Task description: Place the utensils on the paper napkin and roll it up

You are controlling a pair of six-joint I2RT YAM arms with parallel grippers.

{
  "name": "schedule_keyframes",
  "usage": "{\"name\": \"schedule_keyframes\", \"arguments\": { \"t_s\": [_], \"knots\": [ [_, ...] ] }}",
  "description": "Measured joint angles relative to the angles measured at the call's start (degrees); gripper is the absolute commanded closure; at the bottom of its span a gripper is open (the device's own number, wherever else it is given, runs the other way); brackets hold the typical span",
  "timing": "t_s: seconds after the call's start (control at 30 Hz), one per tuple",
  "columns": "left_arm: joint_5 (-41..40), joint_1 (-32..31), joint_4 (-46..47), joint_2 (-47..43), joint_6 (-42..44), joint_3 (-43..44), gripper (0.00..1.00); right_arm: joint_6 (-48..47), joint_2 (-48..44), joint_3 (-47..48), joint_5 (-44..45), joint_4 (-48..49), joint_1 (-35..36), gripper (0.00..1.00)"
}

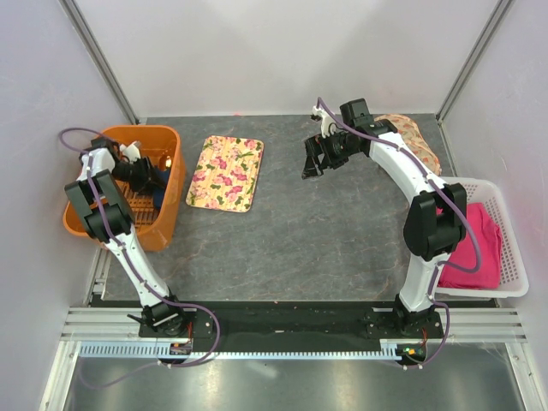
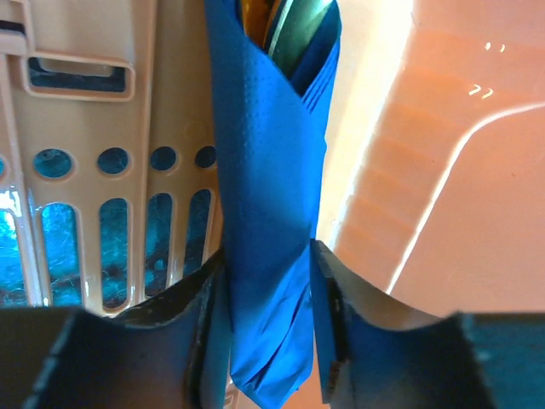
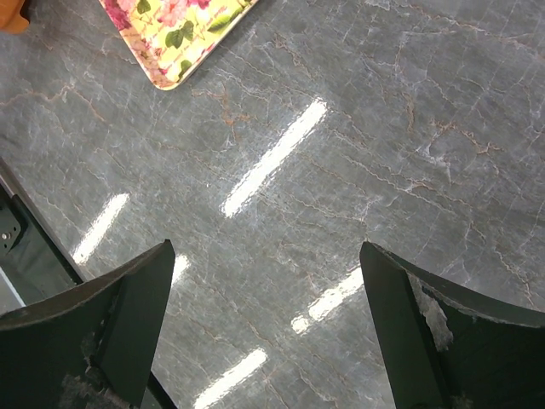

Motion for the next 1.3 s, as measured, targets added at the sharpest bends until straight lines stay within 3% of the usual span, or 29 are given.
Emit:
{"name": "schedule_keyframes", "arguments": {
  "t_s": [0.17,0.23,0.33,0.37,1.03,1.3],
  "knots": [
    [-0.26,-0.81,-0.31,0.0,-0.11,0.72,0.33,0.72,0.02,0.02,-0.31,-0.33,0.0,0.02],
    [-0.94,-1.36,-0.39,-0.02,-0.26,0.96,0.2,1.01,0.02,0.02,-0.44,-0.35,0.0,0.02],
    [-1.9,-2.21,-0.7,-0.46,-0.42,1.46,0.14,1.27,0.13,0.2,-0.55,-0.48,0.0,0.02],
    [-2.78,-2.38,-0.63,-0.7,-0.42,1.55,0.0,1.31,0.28,0.35,-0.59,-0.48,0.0,0.02],
    [-18.95,-5.38,0.94,-11.13,-0.83,3.13,0.0,1.4,1.62,1.25,-1.53,-0.44,-0.39,0.02],
    [-29.51,-10.47,1.01,-13.11,0.24,19.02,0.0,3.61,1.6,1.27,-0.28,3.13,-2.89,0.02]
  ]
}}
